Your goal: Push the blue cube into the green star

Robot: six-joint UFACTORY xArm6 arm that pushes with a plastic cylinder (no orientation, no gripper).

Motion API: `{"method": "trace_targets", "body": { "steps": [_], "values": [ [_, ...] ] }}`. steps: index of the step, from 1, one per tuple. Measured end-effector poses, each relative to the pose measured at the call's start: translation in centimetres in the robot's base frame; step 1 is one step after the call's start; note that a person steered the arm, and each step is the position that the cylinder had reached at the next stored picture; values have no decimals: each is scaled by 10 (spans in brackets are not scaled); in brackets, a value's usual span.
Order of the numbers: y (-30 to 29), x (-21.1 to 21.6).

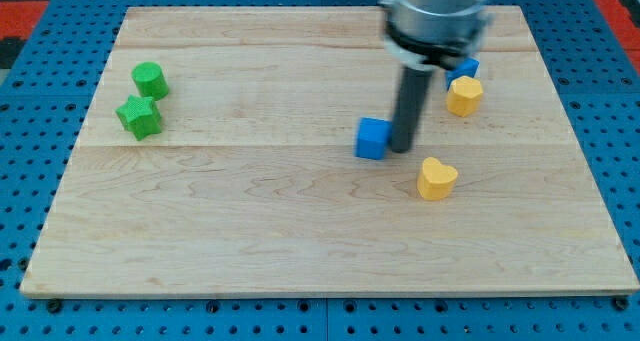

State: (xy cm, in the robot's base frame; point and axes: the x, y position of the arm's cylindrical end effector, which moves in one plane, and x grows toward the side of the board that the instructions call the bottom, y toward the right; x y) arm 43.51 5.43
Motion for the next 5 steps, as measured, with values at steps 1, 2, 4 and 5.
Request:
{"method": "trace_targets", "body": {
  "steps": [1, 2, 4, 5],
  "values": [
    [-80, -33],
    [-171, -53],
    [-138, -18],
    [-218, -26]
  ]
}}
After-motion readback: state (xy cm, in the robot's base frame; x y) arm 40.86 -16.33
